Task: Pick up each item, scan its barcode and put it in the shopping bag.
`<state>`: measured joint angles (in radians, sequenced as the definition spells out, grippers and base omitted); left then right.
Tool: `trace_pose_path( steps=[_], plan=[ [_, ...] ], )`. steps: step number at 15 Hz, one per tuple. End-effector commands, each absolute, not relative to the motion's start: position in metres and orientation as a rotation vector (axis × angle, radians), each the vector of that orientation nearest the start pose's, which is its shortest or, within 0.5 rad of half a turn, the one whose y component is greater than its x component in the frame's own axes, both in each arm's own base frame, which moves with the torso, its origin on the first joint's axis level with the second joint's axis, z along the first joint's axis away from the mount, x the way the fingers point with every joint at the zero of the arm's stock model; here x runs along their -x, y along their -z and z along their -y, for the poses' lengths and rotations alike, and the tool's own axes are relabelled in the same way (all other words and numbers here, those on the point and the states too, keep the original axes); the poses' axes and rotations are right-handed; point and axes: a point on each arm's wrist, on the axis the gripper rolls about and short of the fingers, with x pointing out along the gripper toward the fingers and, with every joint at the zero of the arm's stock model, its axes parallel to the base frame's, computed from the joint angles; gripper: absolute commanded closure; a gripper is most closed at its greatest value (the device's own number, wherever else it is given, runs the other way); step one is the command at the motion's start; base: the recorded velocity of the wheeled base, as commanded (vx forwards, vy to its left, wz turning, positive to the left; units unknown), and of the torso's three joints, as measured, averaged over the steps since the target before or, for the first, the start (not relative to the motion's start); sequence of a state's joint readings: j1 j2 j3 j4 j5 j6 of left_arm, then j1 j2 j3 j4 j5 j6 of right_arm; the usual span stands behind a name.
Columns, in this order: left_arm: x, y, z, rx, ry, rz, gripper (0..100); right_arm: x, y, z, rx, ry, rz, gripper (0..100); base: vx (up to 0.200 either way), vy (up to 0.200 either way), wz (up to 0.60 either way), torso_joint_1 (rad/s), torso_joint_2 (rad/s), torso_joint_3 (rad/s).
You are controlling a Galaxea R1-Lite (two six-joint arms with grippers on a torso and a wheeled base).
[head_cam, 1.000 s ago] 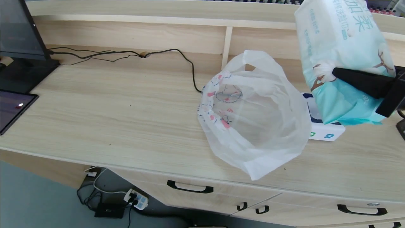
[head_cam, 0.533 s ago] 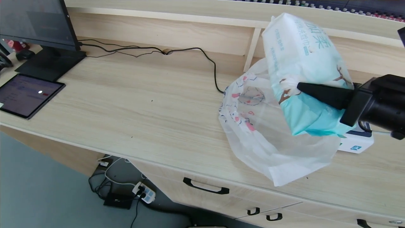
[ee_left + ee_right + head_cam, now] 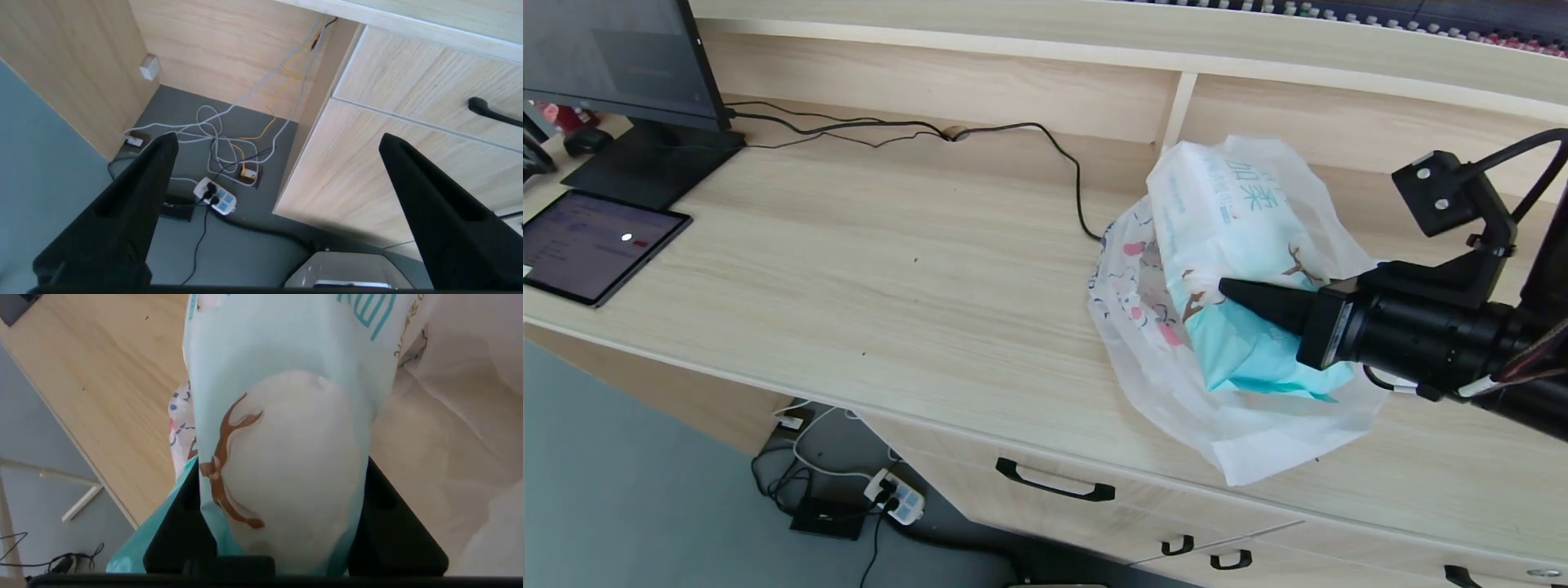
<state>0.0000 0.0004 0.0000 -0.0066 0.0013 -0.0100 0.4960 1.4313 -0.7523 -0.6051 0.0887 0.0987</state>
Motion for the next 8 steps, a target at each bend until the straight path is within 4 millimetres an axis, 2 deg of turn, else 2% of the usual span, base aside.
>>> trace_pose_path(
  steps=[1, 5, 8],
  plan=[
    [0.023, -0.076, 0.0, 0.009, -0.001, 0.008, 0, -0.217, -0.231, -0.113, -0.076, -0.536, -0.121, 100, 0.0, 0.0, 0.0, 0.0, 0.0, 0.0],
    [0.023, -0.076, 0.0, 0.009, -0.001, 0.008, 0, -0.223, -0.227, -0.102, -0.067, -0.467, -0.126, 100, 0.0, 0.0, 0.0, 0.0, 0.0, 0.0],
    [0.023, -0.076, 0.0, 0.009, -0.001, 0.008, 0, -0.226, -0.217, -0.103, 0.042, -0.471, -0.136, 100, 0.0, 0.0, 0.0, 0.0, 0.0, 0.0]
  ],
)
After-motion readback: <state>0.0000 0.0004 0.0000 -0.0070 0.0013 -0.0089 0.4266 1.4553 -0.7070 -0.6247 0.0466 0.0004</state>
